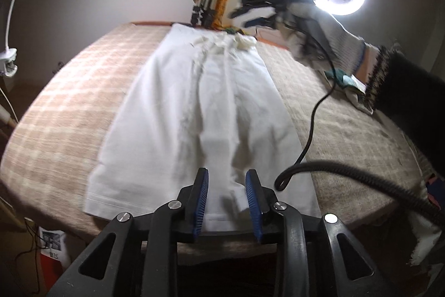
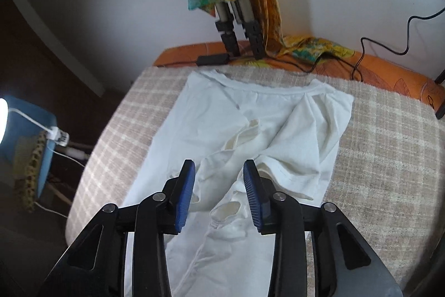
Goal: Fold small clothes
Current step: 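Fold the second side over the body with both grippers, then open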
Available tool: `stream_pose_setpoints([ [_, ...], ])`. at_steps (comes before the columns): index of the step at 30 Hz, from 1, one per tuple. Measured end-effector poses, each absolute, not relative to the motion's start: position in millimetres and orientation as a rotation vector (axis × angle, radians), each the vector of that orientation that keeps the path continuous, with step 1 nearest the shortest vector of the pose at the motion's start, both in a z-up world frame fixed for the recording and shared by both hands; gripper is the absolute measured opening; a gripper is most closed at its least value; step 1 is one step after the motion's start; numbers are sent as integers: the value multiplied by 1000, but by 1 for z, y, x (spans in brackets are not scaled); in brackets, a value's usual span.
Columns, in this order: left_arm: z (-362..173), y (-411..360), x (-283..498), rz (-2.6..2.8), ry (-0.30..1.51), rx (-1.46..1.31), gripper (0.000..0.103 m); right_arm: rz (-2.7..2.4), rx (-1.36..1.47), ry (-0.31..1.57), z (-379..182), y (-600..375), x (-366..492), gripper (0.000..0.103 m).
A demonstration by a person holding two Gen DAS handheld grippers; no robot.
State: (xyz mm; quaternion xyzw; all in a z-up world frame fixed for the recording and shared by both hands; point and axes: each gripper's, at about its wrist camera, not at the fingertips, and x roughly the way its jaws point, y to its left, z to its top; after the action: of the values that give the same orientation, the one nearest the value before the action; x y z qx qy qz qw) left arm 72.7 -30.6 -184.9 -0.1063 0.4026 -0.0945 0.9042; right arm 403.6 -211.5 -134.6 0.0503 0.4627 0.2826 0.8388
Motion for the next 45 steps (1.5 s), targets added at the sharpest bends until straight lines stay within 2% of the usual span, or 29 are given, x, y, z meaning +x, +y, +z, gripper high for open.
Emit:
stream_pose_setpoints([
  [3, -177, -21, 70, -187, 814, -202, 28, 506, 154, 948, -126, -240, 411, 39],
  [8, -170, -1, 76, -166, 798, -184, 29, 366, 228, 1034, -152, -271, 432, 39],
  [15, -177, 19, 79, -134, 817, -196, 29, 373, 279, 1101, -180, -263, 449, 38],
  [17, -179, 21, 80, -133, 818, -197, 29, 386, 247, 1111, -182, -255, 449, 31],
  [18, -180, 21, 80, -132, 819, -195, 29, 389, 224, 1117, -181, -251, 449, 15],
  [19, -181, 23, 81, -132, 821, -196, 29, 392, 202, 1127, -181, -248, 449, 3],
  [25, -184, 32, 84, -112, 824, -229, 29, 449, 197, 1092, -160, -229, 454, 2],
  [31, -183, 46, 87, -70, 819, -253, 29, 498, 182, 1102, -162, -187, 469, 2],
  [33, -182, 50, 86, -61, 819, -260, 29, 520, 202, 1125, -169, -175, 475, 5],
  [35, -180, 54, 86, -51, 817, -261, 29, 532, 206, 1150, -175, -166, 479, 17],
  [36, -179, 56, 86, -49, 815, -260, 29, 538, 212, 1159, -176, -163, 480, 29],
  [37, -177, 57, 85, -46, 813, -257, 31, 552, 226, 1154, -174, -163, 478, 37],
  [45, -163, 63, 81, -73, 813, -159, 35, 577, 263, 1027, -122, -197, 436, 38],
])
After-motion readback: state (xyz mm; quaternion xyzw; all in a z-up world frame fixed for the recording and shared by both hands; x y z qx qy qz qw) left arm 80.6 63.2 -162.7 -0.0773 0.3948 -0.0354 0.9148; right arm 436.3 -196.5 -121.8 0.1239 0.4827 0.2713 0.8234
